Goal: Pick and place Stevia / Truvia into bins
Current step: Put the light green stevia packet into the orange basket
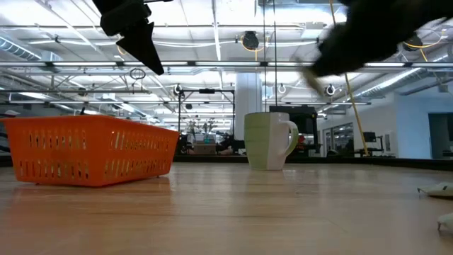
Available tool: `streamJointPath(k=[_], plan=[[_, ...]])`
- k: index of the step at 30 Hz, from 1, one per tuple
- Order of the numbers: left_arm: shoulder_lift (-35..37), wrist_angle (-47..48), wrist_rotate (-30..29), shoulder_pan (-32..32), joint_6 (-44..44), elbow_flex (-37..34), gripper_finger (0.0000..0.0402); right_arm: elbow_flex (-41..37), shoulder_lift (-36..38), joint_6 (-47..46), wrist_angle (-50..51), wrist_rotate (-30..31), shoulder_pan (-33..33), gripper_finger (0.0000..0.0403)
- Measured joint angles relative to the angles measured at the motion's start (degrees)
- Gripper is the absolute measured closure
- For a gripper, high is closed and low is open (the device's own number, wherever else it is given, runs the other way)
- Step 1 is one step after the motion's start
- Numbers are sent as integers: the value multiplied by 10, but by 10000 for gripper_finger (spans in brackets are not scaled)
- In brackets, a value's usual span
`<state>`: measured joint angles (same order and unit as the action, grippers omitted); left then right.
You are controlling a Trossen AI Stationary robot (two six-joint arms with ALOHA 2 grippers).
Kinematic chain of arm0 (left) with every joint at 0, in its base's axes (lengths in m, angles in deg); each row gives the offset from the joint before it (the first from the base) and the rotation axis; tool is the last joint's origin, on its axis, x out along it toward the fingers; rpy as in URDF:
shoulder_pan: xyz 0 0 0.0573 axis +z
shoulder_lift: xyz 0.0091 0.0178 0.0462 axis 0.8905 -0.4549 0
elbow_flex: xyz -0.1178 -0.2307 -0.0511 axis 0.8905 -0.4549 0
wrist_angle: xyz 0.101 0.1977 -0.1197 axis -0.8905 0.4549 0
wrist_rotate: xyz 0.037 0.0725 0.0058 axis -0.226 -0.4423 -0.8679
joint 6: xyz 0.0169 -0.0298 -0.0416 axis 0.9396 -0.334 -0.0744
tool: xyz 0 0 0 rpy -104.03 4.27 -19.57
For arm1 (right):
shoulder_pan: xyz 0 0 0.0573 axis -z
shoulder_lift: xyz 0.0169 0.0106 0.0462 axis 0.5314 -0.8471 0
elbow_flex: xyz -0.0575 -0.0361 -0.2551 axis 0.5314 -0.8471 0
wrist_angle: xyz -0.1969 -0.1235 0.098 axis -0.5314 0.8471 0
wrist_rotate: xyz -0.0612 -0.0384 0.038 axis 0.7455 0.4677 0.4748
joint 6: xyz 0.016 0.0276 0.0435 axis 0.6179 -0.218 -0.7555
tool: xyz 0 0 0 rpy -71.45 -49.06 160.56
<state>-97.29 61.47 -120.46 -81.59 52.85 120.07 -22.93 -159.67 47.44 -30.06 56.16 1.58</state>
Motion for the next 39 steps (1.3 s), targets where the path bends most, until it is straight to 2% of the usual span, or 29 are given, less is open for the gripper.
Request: streamJointPath(k=[3, 5, 9, 14, 19, 21, 27, 34, 39], plan=[[0, -2, 0, 3, 0, 0, 273, -1, -28, 108, -123, 17, 43, 402], [0, -2, 0, 6, -1, 0, 273, -1, -53, 154, -217, -14, 71, 403], [0, -5, 0, 15, -3, 0, 273, 0, -129, 185, -395, -118, 128, 403], [0, -19, -1, 30, -46, 0, 273, 4, -228, 203, -535, -134, 174, 403], [0, -25, 0, 41, -43, 0, 273, 66, -294, 217, -529, -155, 199, 403], [0, -25, 0, 45, -40, 0, 273, 99, -314, 217, -502, -175, 203, 403], [0, -25, 0, 49, -39, 0, 273, 166, -335, 233, -397, -178, 204, 399], [0, -26, 1, 49, -22, 0, 273, 171, -331, 235, -406, -176, 203, 357], [0, -27, 1, 49, -20, 0, 273, 171, -331, 276, -401, -176, 205, 324]])
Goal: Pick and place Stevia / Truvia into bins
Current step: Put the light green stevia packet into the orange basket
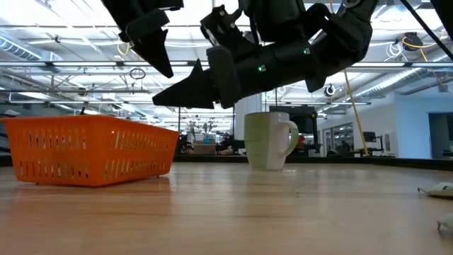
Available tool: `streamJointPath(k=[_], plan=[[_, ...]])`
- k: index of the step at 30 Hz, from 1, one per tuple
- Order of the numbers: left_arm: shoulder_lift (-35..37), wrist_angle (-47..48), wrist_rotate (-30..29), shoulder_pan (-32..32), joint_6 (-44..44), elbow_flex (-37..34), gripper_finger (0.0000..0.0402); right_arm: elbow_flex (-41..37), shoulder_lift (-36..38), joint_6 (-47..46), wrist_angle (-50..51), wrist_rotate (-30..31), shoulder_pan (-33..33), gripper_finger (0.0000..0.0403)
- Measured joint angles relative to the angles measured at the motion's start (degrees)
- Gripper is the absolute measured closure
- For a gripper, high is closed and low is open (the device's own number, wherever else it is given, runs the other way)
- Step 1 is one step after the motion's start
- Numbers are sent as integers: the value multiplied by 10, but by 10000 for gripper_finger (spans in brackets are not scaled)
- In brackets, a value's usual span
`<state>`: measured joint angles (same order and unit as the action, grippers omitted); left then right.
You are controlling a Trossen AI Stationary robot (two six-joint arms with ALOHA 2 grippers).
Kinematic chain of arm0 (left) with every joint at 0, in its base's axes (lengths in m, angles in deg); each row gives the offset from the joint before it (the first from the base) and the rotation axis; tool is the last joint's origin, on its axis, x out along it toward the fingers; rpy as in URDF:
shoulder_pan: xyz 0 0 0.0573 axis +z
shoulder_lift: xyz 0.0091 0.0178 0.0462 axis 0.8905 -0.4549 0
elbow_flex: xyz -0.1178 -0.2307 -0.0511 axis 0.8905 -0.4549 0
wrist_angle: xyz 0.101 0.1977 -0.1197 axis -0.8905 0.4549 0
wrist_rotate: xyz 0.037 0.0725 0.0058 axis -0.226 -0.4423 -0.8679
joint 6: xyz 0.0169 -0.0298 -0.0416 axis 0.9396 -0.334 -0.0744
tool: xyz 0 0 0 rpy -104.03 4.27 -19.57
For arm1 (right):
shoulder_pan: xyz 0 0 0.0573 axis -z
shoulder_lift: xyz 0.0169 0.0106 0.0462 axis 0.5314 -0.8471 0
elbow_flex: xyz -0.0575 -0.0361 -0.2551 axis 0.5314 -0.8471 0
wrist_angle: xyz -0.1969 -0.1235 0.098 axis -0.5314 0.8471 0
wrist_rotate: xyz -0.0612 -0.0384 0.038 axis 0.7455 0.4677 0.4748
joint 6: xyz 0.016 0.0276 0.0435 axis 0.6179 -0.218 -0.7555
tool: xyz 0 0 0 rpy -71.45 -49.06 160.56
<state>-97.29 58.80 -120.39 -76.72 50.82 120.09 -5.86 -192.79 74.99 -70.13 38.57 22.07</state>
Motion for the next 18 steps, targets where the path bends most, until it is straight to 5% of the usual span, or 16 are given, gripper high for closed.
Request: streamJointPath(k=[5, 10, 18], plan=[[0, 0, 0, 0, 13, 0, 273, 0, 23, 42, 57, -2, -23, 309], [0, 0, 0, 0, 11, 0, 273, 0, 104, 49, 274, -2, -60, 309], [0, 0, 1, 0, 11, 0, 273, 0, 258, -148, 591, -3, -149, 299]])
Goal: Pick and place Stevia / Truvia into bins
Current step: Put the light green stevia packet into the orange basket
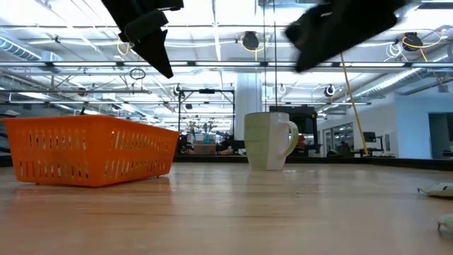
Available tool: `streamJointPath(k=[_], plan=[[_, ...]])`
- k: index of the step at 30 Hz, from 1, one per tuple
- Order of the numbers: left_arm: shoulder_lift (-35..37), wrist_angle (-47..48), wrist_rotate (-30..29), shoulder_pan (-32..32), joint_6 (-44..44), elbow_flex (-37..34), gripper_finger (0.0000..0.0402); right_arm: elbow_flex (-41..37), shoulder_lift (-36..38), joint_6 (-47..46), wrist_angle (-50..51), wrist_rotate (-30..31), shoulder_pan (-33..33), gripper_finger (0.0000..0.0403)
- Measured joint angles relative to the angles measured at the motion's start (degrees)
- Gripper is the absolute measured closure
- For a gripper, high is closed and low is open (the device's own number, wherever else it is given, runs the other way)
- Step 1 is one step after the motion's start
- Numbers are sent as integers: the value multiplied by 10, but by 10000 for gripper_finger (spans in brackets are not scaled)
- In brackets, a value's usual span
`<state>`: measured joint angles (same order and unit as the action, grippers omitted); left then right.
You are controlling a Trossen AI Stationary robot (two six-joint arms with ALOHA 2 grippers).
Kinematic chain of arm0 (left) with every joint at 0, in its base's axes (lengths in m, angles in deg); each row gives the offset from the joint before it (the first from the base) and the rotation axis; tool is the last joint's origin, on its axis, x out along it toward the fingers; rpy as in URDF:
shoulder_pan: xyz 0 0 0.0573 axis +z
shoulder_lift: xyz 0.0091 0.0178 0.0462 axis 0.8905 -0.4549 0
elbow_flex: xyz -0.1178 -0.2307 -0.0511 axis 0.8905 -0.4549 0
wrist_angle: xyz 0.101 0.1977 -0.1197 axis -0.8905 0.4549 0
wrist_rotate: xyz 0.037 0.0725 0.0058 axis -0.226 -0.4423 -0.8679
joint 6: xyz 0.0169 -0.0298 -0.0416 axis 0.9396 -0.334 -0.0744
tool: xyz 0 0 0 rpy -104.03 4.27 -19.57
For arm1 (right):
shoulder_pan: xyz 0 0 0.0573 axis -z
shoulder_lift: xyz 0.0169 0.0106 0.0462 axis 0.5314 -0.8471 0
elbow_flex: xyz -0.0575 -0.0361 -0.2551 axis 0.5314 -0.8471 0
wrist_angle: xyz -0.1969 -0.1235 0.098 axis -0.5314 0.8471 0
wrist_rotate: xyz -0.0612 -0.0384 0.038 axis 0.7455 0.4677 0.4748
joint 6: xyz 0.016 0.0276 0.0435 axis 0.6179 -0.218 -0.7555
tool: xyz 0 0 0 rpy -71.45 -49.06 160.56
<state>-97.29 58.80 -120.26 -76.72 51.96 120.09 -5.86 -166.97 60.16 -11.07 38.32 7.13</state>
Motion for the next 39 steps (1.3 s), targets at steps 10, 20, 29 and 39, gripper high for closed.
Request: streamJointPath(k=[10, 20, 29, 39], plan=[[0, -1, -1, 0, -1, 0, 273, -25, 10, -200, 104, 5, -101, 243], [0, -3, -1, 4, -2, 0, 273, -160, 10, -243, -42, 17, -111, 233], [0, -3, -1, 7, -2, 0, 273, -276, 11, -254, -245, -15, -112, 236], [0, -3, -1, 7, -2, 0, 273, -302, 11, -174, -277, -11, -107, 307]])
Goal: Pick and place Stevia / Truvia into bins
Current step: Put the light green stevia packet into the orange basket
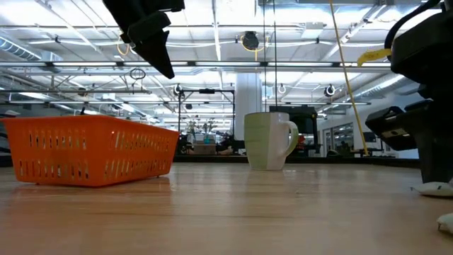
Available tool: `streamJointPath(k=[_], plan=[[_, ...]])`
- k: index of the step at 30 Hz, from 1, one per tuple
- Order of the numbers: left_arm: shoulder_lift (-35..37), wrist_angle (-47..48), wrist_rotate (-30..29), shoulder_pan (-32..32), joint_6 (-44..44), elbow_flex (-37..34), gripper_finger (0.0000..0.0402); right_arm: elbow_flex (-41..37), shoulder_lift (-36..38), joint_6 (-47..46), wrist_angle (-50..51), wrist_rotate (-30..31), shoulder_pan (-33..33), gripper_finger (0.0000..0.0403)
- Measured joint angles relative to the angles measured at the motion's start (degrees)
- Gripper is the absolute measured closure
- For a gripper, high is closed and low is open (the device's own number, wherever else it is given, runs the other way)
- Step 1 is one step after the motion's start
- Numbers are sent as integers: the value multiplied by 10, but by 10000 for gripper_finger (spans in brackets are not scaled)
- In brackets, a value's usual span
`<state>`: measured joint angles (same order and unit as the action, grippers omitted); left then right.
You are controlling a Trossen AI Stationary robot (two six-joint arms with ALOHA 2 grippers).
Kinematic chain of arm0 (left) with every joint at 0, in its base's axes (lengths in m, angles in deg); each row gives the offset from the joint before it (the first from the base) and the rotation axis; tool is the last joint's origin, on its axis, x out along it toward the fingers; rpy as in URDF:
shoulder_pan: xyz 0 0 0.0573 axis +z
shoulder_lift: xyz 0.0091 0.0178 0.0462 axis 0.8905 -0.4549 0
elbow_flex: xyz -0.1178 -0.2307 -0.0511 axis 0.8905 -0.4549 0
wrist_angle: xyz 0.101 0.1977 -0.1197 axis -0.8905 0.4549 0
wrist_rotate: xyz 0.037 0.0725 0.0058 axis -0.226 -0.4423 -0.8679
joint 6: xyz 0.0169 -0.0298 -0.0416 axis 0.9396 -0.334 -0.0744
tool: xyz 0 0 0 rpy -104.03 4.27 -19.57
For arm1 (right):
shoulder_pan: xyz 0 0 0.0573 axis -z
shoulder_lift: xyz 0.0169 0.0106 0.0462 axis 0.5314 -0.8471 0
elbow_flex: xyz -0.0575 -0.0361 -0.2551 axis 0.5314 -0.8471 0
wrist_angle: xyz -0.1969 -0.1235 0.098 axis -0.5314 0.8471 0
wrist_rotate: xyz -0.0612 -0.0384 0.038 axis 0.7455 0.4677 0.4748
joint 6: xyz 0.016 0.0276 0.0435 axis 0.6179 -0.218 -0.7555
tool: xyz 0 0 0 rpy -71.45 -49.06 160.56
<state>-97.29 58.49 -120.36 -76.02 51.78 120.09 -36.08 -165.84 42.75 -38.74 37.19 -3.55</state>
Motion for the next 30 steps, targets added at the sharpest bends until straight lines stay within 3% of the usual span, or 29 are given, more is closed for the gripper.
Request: streamJointPath(k=[6, 9, 12, 17, 19, 22, 26, 30], plan=[[0, 0, 0, 0, 0, 0, 273, -1, -1, 18, -19, -2, 9, 392], [0, 0, 0, 0, 0, 0, 273, -2, -3, 74, -83, 2, 16, 393], [0, 0, 0, 0, 0, 0, 273, -1, -2, 133, -165, 59, 35, 389], [0, -7, -1, 0, 7, 0, 273, -1, -2, 257, -304, 204, 86, 400], [0, -17, -3, 0, 14, 0, 273, -1, -2, 309, -375, 192, 112, 400], [0, -38, -18, 0, 26, 0, 273, 3, -2, 339, -460, 111, 151, 397], [0, -62, -43, 0, 50, 0, 273, 45, -22, 335, -443, 88, 185, 398], [0, -76, -48, 4, 51, 0, 273, 123, -107, 337, -431, 66, 196, 400]])
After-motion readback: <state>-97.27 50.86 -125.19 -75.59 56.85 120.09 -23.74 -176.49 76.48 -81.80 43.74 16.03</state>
